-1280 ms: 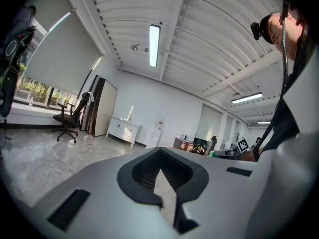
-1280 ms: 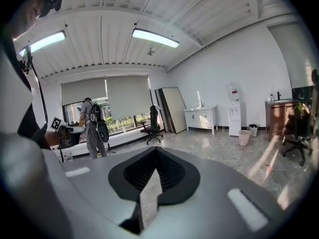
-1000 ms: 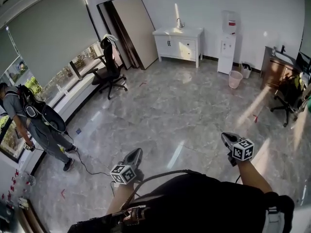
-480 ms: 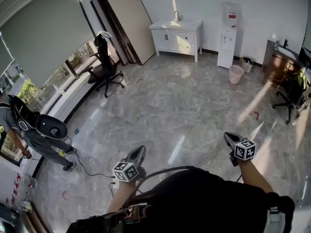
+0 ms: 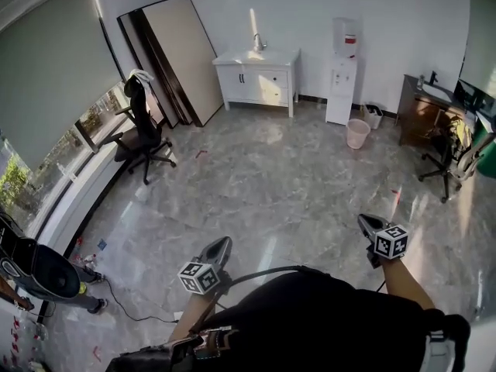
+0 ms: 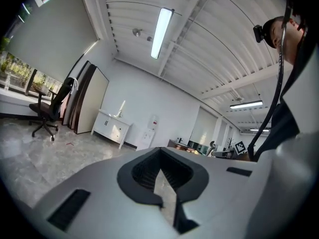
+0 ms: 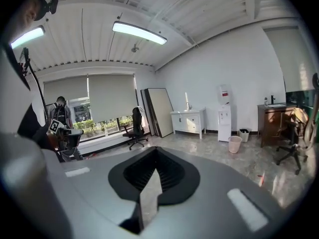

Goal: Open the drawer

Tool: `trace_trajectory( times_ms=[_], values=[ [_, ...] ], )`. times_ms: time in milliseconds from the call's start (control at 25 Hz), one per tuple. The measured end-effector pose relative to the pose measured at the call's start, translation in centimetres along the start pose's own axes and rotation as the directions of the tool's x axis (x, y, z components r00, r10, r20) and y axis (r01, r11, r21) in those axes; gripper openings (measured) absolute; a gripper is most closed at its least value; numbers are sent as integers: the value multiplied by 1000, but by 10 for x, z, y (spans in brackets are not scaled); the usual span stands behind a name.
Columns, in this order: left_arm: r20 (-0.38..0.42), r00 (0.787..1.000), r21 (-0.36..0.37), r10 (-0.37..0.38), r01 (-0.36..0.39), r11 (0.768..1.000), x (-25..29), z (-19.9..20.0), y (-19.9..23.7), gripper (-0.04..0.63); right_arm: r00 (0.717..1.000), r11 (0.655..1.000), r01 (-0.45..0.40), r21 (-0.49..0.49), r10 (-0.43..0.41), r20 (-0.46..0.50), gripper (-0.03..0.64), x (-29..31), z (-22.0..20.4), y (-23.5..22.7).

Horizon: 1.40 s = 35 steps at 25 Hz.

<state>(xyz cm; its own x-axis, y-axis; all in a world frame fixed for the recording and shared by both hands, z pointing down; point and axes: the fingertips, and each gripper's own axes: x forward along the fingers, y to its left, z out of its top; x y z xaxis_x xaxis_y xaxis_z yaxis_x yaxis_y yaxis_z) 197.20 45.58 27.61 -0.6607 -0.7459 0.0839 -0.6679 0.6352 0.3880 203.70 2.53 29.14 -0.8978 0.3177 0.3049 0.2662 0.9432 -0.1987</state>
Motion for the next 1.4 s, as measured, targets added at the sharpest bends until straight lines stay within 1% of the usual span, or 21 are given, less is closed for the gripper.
trace_trajectory(
  times_ms=[160, 240, 360, 560, 720, 880, 1040, 1200, 1400],
  values=[
    [-2, 1000, 7, -10, 10, 1000, 8, 37, 59, 0, 1000, 999, 16, 32, -17, 21, 2, 61, 21, 21],
    [1, 1000, 13, -8, 8, 1000, 10, 50, 90, 0, 1000, 1000, -7, 17, 7, 17, 2, 98, 28, 40],
    [14, 1000, 19, 4, -4, 1000, 11, 65, 129, 0, 998, 998, -63, -20, 63, 0, 2, 149, 38, 69],
    [40, 997, -10, 64, -63, 998, 8, 76, 171, 0, 991, 989, -134, -61, 132, -35, 2, 213, 58, 85],
    [43, 990, -44, 137, -135, 990, -3, 78, 206, 0, 985, 983, -171, -59, 169, -43, 2, 260, 72, 87],
    [43, 977, -61, 209, -207, 977, 10, 79, 225, 0, 971, 970, -237, -59, 233, -56, 2, 308, 84, 73],
    [69, 964, -52, 258, -254, 966, 44, 97, 235, 0, 954, 953, -297, -60, 292, -72, 2, 357, 99, 49],
    [104, 951, -54, 292, -288, 956, 93, 115, 232, 0, 938, 937, -343, -71, 338, -78, 2, 397, 127, 10],
    [133, 940, -65, 313, -307, 949, 165, 126, 220, 0, 923, 915, -385, -120, 379, -70, 2, 425, 164, -47]
  ],
)
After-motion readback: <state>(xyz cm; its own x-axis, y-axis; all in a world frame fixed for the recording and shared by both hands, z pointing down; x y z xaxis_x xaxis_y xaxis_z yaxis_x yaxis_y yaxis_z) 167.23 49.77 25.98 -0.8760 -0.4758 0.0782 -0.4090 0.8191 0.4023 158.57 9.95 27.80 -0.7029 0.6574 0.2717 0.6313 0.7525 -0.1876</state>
